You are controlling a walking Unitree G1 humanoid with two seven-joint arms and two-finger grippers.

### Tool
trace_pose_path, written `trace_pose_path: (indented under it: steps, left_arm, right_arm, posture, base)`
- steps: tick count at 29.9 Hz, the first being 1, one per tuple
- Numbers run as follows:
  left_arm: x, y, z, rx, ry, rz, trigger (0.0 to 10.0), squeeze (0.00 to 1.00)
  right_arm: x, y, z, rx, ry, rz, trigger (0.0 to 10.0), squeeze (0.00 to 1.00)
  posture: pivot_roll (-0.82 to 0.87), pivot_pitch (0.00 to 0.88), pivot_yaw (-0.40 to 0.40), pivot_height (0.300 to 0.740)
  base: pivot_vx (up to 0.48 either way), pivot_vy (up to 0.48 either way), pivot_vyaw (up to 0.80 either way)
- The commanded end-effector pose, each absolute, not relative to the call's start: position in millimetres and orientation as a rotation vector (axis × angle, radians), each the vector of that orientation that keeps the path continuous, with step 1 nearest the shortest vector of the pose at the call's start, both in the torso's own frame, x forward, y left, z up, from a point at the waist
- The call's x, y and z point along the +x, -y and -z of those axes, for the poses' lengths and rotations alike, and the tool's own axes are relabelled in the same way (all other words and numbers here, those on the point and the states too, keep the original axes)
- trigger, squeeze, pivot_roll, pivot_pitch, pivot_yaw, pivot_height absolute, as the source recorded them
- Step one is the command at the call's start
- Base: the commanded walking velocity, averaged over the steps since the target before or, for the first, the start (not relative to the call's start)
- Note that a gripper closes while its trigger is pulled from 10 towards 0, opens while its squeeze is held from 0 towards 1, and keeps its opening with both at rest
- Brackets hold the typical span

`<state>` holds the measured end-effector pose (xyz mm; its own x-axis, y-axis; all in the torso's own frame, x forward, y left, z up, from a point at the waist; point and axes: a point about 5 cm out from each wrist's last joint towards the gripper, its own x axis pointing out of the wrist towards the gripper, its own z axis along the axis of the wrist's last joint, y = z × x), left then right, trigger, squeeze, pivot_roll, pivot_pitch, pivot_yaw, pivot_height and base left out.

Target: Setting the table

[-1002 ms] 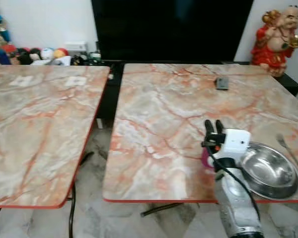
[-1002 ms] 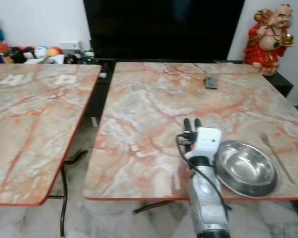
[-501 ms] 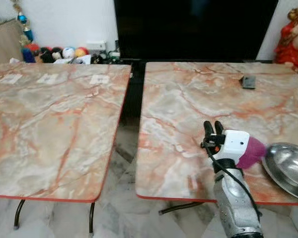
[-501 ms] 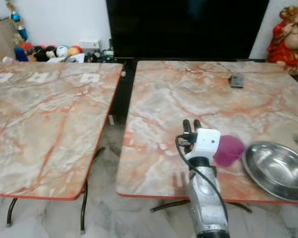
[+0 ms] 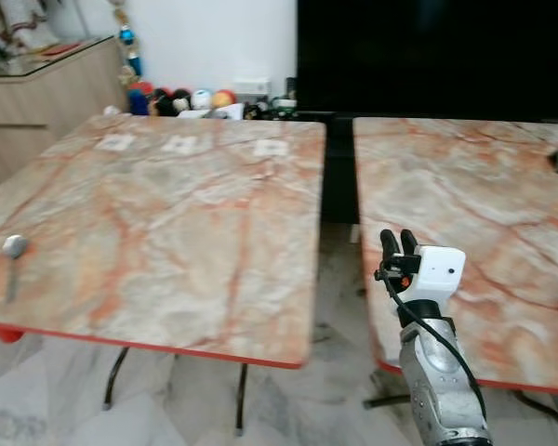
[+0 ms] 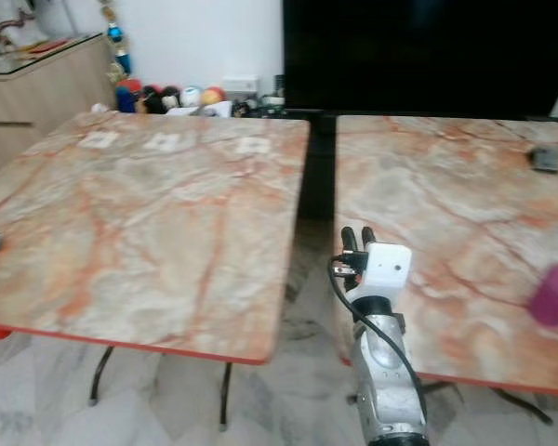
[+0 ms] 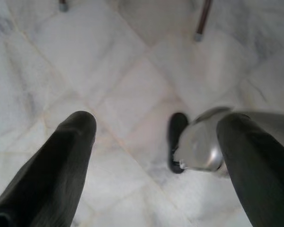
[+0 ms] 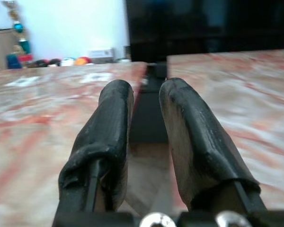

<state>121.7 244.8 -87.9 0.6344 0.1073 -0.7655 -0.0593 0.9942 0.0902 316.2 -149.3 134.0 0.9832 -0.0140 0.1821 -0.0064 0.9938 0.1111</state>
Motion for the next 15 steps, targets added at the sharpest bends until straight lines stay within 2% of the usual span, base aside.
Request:
trace_pose_path:
  steps: [1,15]
  left_arm:
    - [122.3,-250.2,86.1,0.069,-0.874,-0.107,10.0,0.00]
    - [122.2,-250.1,86.1,0.069,-0.873,-0.107,10.0,0.00]
  right_arm:
    - [316.7,142.2,-136.5,0.121,0.189,-0.017,10.0,0.00]
    - [316.9,141.6,-136.4,0.122,0.186,-0.019,10.0,0.00]
  posture:
    - [0.03,0.032,0.000,0.740]
    - [0.03,0.034,-0.001,0.740]
  base:
    - [0.000,0.480,0.00]
    - [0.000,0.480,0.00]
